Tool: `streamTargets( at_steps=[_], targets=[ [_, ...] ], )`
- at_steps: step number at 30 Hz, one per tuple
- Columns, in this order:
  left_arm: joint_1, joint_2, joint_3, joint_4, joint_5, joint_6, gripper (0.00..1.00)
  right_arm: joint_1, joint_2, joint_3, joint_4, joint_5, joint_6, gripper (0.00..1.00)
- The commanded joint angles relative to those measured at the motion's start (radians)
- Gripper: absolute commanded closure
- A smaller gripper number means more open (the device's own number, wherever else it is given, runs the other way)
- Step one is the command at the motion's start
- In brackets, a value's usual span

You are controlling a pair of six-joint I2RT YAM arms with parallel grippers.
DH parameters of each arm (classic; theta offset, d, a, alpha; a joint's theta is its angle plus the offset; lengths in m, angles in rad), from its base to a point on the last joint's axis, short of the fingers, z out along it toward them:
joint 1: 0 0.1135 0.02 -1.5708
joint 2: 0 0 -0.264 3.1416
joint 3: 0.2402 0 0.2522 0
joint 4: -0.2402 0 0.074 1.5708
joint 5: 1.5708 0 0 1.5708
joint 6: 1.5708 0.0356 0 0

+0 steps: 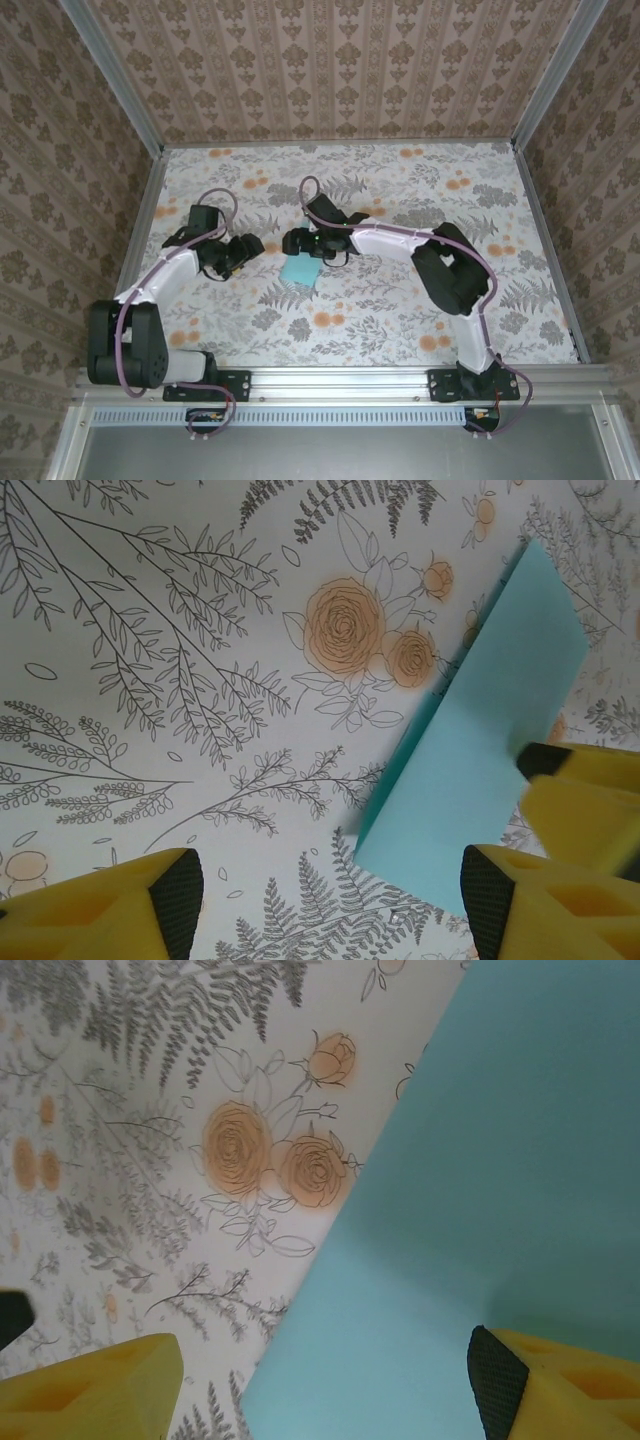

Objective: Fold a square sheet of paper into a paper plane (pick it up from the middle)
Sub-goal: Move the paper to the center of the table.

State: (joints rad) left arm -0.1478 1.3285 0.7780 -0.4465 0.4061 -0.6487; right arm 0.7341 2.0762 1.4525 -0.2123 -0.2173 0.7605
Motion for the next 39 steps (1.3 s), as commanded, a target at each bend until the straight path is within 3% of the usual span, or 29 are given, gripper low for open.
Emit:
streamTargets(
  at_steps=[1,8,15,19,23,30,33,39],
  targets=[
    [0.007,-0.022,-0.018,0.014,0.028,-0.03,0.29,-0.003,0.06,0.055,-0.059,-0.026,0.012,0.22],
    [-0.016,0.0,0.002,0.022,0.06,-0.031,0.29,-0.005,0.068,0.041,-0.225,-0.009,-0.179,0.22],
    [-0.12,0.02,0.016,0.077,0.048,-0.052,0.34,-0.055,-0.073,-0.152,-0.262,-0.01,-0.344,0.24],
    [-0.199,0.024,-0.03,0.211,0.076,-0.12,0.47,-0.108,-0.2,-0.276,-0.046,-0.157,-0.176,0.34],
    [-0.288,0.032,-0.058,0.302,0.084,-0.173,0.6,-0.11,-0.31,-0.361,0.106,-0.133,-0.025,0.4],
    [-0.404,0.12,-0.049,0.412,0.098,-0.222,0.82,-0.11,-0.333,-0.456,0.164,-0.08,0.093,0.72],
    [-0.43,0.191,-0.017,0.434,0.115,-0.23,0.9,-0.109,-0.302,-0.458,0.18,-0.094,0.117,0.8],
    [-0.486,0.275,-0.016,0.469,0.106,-0.278,0.95,-0.105,-0.266,-0.471,0.217,-0.136,0.144,0.84]
  ],
)
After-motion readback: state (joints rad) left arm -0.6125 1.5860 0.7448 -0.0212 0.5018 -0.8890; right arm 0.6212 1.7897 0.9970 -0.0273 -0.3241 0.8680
